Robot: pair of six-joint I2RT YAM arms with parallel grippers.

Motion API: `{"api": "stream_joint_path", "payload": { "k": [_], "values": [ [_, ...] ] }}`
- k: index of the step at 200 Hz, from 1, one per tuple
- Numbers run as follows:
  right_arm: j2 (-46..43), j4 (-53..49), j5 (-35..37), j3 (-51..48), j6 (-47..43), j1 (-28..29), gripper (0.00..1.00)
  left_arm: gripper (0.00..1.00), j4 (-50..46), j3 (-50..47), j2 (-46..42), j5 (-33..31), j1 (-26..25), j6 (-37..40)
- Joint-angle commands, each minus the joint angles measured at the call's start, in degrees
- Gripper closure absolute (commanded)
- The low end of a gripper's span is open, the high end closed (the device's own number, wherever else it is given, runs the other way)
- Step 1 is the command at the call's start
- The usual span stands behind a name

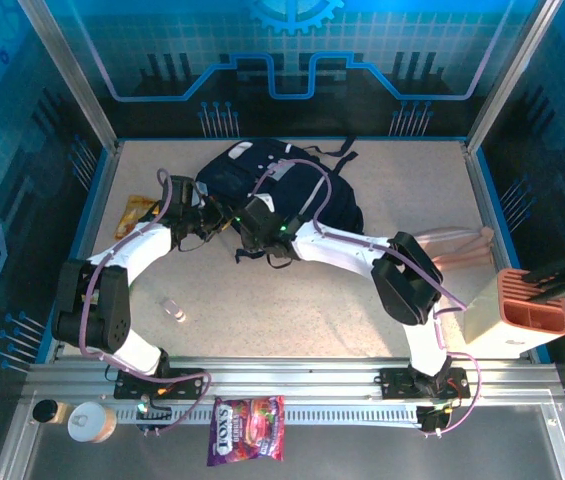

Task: Pack the student bag
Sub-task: Zip the student bag at the center of the table.

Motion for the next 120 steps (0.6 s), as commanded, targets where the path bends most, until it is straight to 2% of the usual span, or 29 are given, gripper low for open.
{"api": "stream_joint_path", "payload": {
  "k": [1, 57, 89, 120],
  "values": [
    [2.88, -0.95, 4.74, 4.05, -0.44, -1.93, 0.63, 1.00, 0.17, 2.05, -3.09, 4.36, -0.27, 0.95],
    [6.88, -11.11, 11.87, 11.40, 3.58, -2.53, 0.71, 1.00, -0.14, 2.32, -3.18, 4.25, -0.44, 0.99],
    [4.74, -9.97, 12.00, 8.17, 3.52, -3.00, 0.82, 1.00, -0.60, 2.60, -3.24, 3.20, -0.44, 1.24],
    [0.50, -6.78, 11.09, 2.46, 1.08, -3.10, 0.87, 1.00, -0.96, 2.91, -2.87, 2.41, -0.27, 1.58]
  ]
}}
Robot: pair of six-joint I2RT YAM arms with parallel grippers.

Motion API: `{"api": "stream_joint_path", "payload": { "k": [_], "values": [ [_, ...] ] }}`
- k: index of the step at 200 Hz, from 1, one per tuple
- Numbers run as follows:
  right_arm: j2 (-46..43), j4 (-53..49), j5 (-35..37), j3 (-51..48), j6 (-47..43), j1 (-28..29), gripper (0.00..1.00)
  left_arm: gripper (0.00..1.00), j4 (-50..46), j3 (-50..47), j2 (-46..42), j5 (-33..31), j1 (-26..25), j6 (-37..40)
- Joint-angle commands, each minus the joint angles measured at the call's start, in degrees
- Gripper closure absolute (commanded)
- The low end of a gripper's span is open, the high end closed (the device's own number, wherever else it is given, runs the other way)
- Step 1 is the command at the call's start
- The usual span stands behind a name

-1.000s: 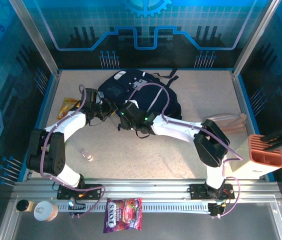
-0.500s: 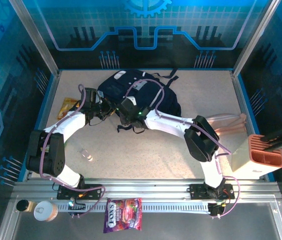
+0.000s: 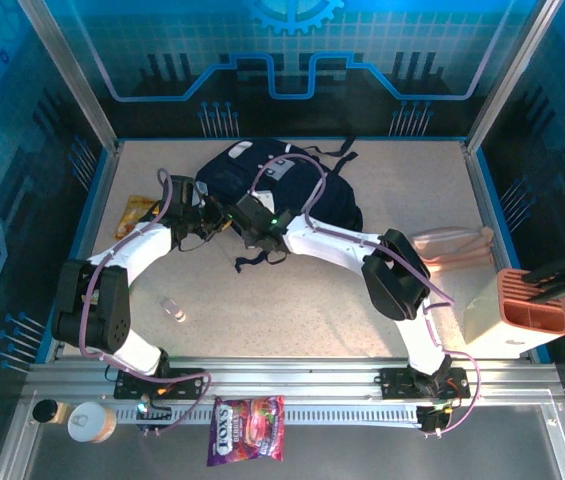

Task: Pack the student bag
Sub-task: Zip the student bag at the center of the table.

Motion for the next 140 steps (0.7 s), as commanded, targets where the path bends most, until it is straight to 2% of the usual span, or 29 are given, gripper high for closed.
{"api": "stream_joint_path", "payload": {
  "k": [1, 41, 79, 112, 140],
  "values": [
    [-3.69, 1.65, 5.37, -4.33, -1.45, -2.99, 0.87, 1.00, -1.00, 2.83, -2.78, 2.60, -0.20, 1.57],
    [-7.39, 3.02, 4.47, -10.19, -3.43, -3.55, 0.88, 1.00, -1.08, 3.28, -2.31, 2.53, -0.10, 1.67],
    [-8.21, 3.06, 4.22, -11.24, -5.01, -3.65, 0.87, 1.00, -1.04, 3.54, -2.06, 2.51, -0.06, 1.67],
    [-10.09, 2.13, 6.09, -13.97, -4.02, -3.85, 0.88, 1.00, -1.35, 3.46, -2.29, 2.53, 0.00, 2.00],
    [-14.03, 5.02, 8.71, -21.07, -2.58, -4.28, 0.88, 1.00, -1.59, 3.37, -2.35, 2.60, 0.11, 2.27]
  ]
}}
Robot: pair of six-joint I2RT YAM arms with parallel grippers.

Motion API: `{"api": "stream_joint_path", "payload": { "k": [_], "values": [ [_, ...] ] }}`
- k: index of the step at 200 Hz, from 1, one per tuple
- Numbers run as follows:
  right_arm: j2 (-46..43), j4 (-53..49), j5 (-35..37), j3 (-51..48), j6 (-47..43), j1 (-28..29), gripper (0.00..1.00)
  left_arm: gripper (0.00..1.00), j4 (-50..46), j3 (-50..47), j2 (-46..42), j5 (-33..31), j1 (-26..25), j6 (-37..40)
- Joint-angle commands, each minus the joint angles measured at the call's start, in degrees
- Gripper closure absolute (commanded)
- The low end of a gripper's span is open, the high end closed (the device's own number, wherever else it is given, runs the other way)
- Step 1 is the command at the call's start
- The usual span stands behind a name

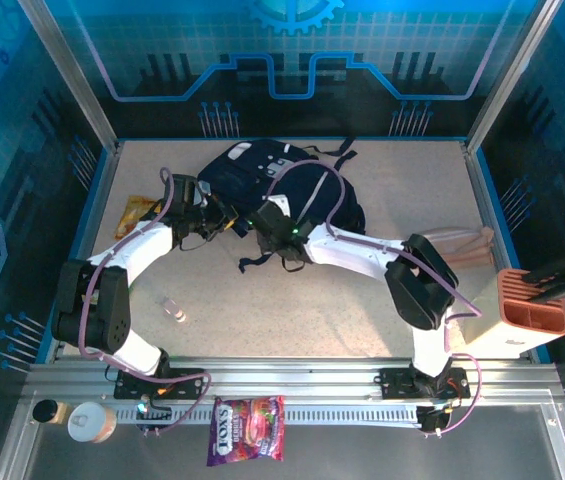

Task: Pack the student bag
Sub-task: Zip the student bag at the center of the table.

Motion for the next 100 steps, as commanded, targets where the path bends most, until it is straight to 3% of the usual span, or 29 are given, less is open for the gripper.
{"api": "stream_joint_path", "payload": {
  "k": [1, 35, 59, 100],
  "values": [
    [-3.83, -2.75, 7.79, -5.80, 1.70, -3.03, 0.88, 1.00, -0.11, 2.41, -2.33, 1.69, 0.61, 2.02],
    [-5.21, -0.25, 5.47, -8.05, -0.46, -3.39, 0.86, 1.00, 0.58, 1.80, -2.41, 1.74, 0.62, 1.78],
    [-2.91, 0.59, 2.20, -5.23, -3.57, -3.16, 0.79, 1.00, 0.98, 1.66, -2.47, 1.92, 0.61, 1.39],
    [0.75, -2.70, 4.54, 0.18, -4.71, -2.54, 0.68, 1.00, 0.68, 1.67, -2.72, 1.84, 0.69, 1.54]
  ]
}}
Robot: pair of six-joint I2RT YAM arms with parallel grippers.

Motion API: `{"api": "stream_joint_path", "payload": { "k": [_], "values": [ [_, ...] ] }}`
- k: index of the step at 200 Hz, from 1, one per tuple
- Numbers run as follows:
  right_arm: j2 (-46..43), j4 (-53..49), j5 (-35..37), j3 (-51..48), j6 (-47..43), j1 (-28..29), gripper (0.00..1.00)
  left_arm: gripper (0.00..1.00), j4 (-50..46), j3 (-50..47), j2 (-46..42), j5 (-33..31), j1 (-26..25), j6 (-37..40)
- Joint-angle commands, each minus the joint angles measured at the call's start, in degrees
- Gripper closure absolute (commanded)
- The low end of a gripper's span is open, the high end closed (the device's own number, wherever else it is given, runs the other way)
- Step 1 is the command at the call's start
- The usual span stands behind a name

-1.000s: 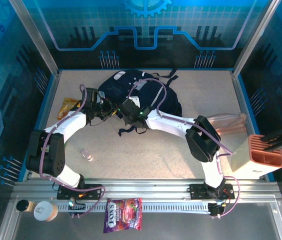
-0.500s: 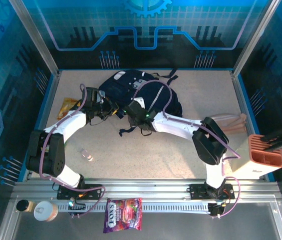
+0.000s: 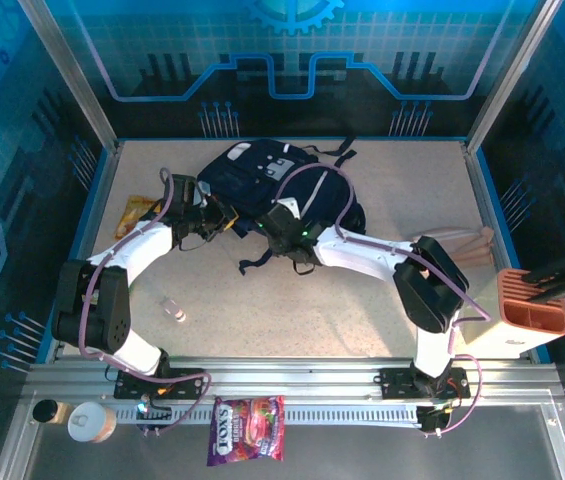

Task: Pack the student bag
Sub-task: Zip the student bag at the center of the table.

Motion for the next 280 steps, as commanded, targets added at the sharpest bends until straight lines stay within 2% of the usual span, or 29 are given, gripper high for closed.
{"api": "stream_joint_path", "payload": {
  "k": [1, 26, 66, 134, 191, 225, 249, 280],
  "values": [
    [2.71, -2.36, 4.25, 3.60, -1.34, -1.24, 0.68, 1.00, 1.00, 1.67, -2.69, 1.52, 0.60, 1.41],
    [3.82, -5.79, 8.06, 5.56, 0.36, -1.19, 0.71, 1.00, 1.10, 1.83, -2.45, 1.39, 0.57, 1.32],
    [3.46, -9.39, 11.72, 5.48, 2.55, -1.23, 0.84, 1.00, 0.95, 2.19, -2.07, 0.83, 0.59, 1.52],
    [-8.76, 0.97, 7.32, -10.87, 0.38, -2.82, 0.93, 1.00, 0.86, 2.11, -0.99, -0.16, 1.80, 1.65],
    [-9.14, 1.90, 3.53, -11.91, -1.30, -4.69, 0.92, 1.00, 1.00, 2.17, -0.55, -0.26, 1.91, 1.56],
    [-9.60, 2.12, 2.50, -12.18, -1.59, -5.57, 0.99, 1.00, 0.80, 2.10, -0.42, -0.59, 2.11, 1.87],
    [-12.88, 3.26, 3.89, -16.51, 0.60, -7.48, 1.00, 1.00, 1.00, 2.21, 0.18, -1.21, 2.89, 1.87],
    [-18.29, 7.79, 1.01, -24.09, 1.00, -11.21, 1.00, 1.00, 1.64, 3.78, 2.87, -0.88, 4.04, 1.71]
  ]
}}
